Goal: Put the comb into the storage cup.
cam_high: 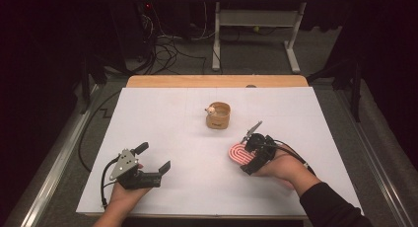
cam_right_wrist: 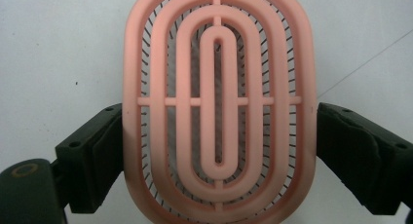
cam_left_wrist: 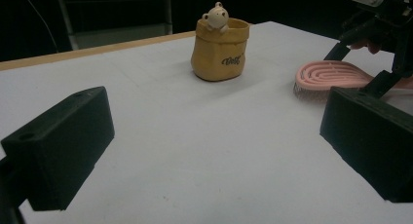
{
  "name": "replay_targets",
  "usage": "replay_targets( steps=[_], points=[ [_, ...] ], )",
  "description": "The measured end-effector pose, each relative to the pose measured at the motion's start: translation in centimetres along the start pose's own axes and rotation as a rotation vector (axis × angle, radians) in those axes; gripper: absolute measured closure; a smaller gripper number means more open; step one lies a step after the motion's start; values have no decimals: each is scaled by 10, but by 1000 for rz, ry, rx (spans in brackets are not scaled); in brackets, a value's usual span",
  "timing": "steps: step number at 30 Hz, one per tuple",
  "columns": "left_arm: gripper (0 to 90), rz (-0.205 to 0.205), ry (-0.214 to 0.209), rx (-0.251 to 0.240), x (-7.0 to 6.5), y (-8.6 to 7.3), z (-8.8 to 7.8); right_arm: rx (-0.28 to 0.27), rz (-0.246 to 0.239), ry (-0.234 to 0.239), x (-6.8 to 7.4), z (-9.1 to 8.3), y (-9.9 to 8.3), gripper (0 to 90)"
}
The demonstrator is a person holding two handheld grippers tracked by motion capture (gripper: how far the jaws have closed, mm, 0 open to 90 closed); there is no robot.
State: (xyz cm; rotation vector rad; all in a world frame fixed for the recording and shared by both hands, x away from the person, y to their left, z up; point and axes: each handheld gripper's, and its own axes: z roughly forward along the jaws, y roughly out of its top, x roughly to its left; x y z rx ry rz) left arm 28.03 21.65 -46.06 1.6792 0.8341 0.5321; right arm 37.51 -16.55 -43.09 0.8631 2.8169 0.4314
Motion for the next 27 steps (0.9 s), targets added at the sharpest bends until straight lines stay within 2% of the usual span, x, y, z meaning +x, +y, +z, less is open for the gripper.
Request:
replay_targets(
  steps=[5,8,17,27],
  points=[
    [0,1,0,2,0,0,0,-7,-9,4,1,1,0,114],
    [0,2,0,0,0,0,0,7,-1,2,1,2,1,125],
    [0,8,-4,6,0,-1,1,1,6,12,-1,1,1,186],
    [0,11,-4,8,-1,-1,1,2,11,8,0,1,1,191]
  ],
)
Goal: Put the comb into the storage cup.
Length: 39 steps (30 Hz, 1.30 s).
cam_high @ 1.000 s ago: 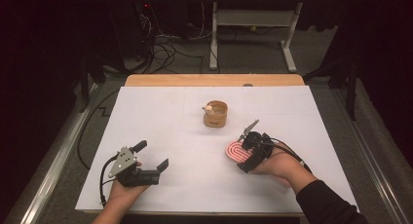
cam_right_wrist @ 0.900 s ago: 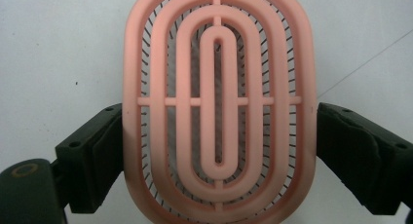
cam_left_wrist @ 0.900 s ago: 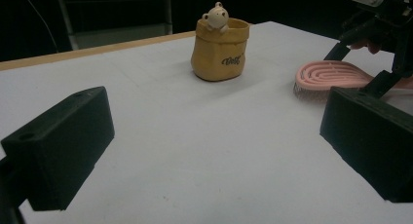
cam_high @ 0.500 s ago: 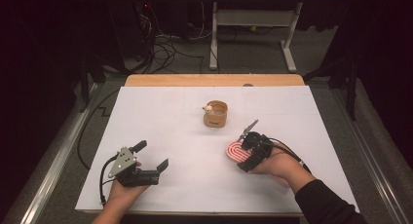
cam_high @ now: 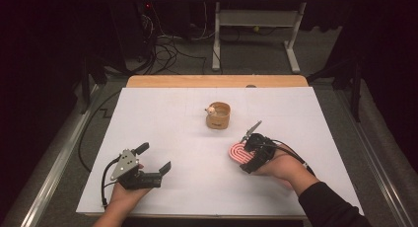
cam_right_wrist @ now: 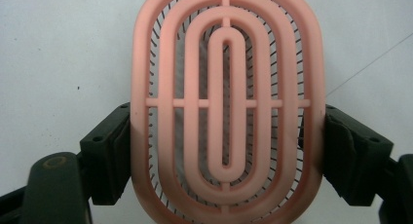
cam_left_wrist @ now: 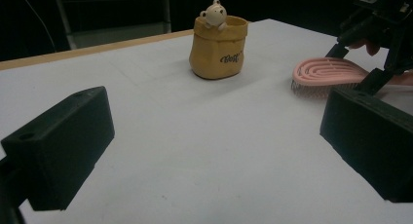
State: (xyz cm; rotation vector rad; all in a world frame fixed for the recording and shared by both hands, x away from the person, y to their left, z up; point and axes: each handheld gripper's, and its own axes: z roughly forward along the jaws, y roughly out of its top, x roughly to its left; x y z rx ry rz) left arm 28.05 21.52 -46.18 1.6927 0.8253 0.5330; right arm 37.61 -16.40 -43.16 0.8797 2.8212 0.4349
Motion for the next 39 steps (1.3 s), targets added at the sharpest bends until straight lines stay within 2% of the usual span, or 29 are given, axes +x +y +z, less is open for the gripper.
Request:
replay_targets(
  steps=[9,19,25,30,39],
  points=[
    [0,-5,3,-1,1,0,0,11,12,6,0,0,1,191],
    [0,-14,4,-2,2,-1,-1,40,-7,0,0,0,5,198],
    [0,-12,-1,0,2,-1,0,46,-8,8,-1,0,7,199],
    [0,-26,-6,-3,2,0,-1,49,-13,12,0,-1,8,199],
    [0,-26,-7,2,2,-1,-1,48,-26,1,-1,-9,11,200]
  ],
)
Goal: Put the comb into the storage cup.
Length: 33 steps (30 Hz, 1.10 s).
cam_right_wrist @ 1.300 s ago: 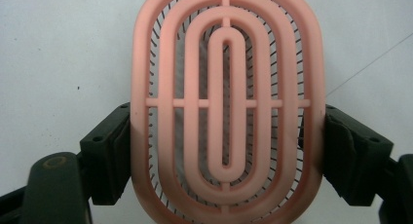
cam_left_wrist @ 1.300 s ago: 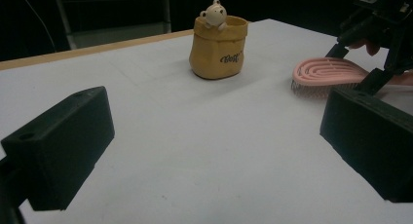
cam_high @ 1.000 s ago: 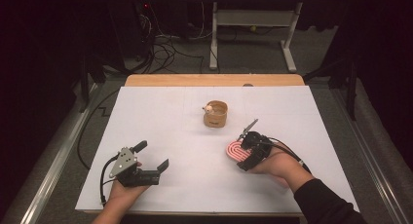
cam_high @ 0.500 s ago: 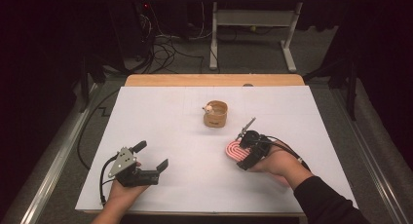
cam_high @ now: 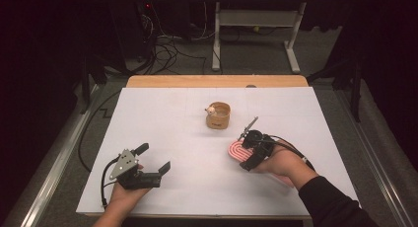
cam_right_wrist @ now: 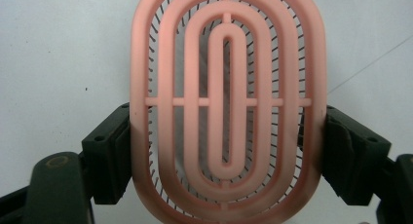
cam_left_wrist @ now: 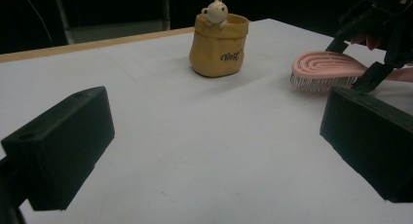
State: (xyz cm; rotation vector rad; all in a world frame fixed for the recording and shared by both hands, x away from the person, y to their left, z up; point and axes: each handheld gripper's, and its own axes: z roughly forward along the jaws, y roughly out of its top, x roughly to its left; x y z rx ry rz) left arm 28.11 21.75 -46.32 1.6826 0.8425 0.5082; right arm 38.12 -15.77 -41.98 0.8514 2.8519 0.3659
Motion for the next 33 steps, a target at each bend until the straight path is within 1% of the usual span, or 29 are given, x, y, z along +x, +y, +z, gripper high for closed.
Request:
replay_targets(
  steps=[5,6,16,17,20,21,25,29,31,33],
  points=[
    [0,5,0,2,0,0,0,-1,4,0,-1,-4,-2,199],
    [0,5,0,2,0,0,0,-5,11,-1,-1,-5,-2,199],
    [0,7,1,1,-1,0,1,-9,11,-10,-3,-13,-6,199],
    [0,6,0,3,-1,0,1,-13,19,-12,-3,-14,-7,199],
    [0,12,-2,3,-1,0,0,-25,19,-18,-4,-17,-8,199],
    [0,11,-2,3,-1,0,0,-29,14,-20,-4,-17,-9,199],
    [0,3,-5,9,0,0,1,-49,21,-32,-4,-21,-11,199],
    [0,11,-7,10,-1,0,1,-78,32,-45,-4,-25,-14,199],
    [0,7,-7,7,-1,0,1,-98,32,-57,-4,-27,-15,199],
    [0,7,-6,6,-1,0,1,-117,41,-59,-3,-29,-16,199]
  ],
)
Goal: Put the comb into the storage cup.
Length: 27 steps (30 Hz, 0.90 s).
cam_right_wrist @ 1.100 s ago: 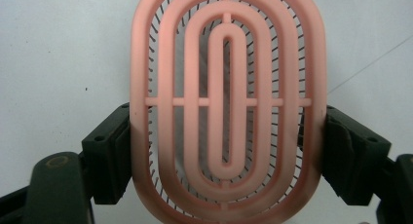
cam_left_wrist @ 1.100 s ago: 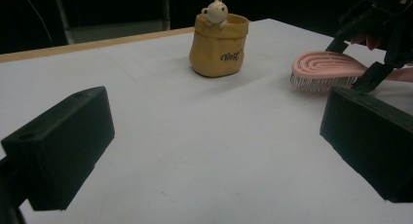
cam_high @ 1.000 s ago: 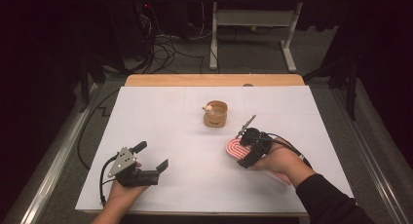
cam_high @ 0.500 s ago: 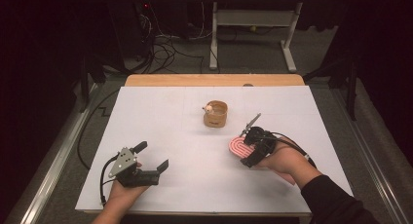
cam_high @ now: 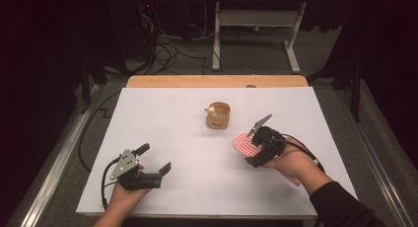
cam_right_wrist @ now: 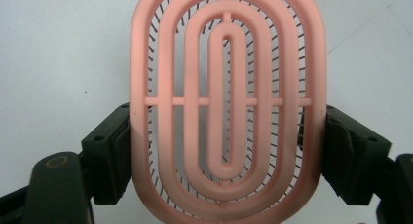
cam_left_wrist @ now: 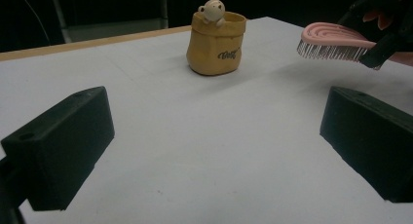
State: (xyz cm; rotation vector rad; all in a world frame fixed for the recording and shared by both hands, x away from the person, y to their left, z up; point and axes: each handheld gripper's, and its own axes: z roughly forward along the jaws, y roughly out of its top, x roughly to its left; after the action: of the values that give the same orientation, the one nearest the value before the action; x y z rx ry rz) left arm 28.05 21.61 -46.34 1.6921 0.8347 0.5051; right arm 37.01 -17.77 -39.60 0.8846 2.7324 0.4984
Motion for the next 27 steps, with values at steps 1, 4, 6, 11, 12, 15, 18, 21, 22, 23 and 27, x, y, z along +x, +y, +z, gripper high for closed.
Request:
replay_targets(
  steps=[1,4,6,11,12,15,18,21,22,23,27],
  points=[
    [0,0,0,1,0,0,0,-17,1,-2,0,-1,0,199],
    [0,4,-3,5,0,0,0,-41,0,-12,1,-4,-1,199],
    [0,3,-4,5,0,0,0,-62,6,-19,2,-5,-2,199],
    [0,-3,-8,7,0,-1,1,-122,9,-39,4,-5,-6,199],
    [0,-1,-8,7,0,-1,1,-131,9,-44,4,-5,-7,199],
    [0,-4,-14,1,-1,-1,0,-178,21,-56,4,-5,-9,199],
    [0,-7,-15,0,-1,-1,0,-232,37,-66,3,-8,-12,199],
    [0,-7,-17,2,-1,-1,0,-288,54,-79,2,-12,-13,198],
    [0,-7,-17,2,-1,-1,0,-302,61,-81,2,-12,-14,198],
    [0,-7,-16,2,-1,-1,0,-326,67,-86,2,-13,-15,199],
    [0,-9,-19,2,0,-1,0,-383,85,-103,1,-14,-17,198]
  ],
)
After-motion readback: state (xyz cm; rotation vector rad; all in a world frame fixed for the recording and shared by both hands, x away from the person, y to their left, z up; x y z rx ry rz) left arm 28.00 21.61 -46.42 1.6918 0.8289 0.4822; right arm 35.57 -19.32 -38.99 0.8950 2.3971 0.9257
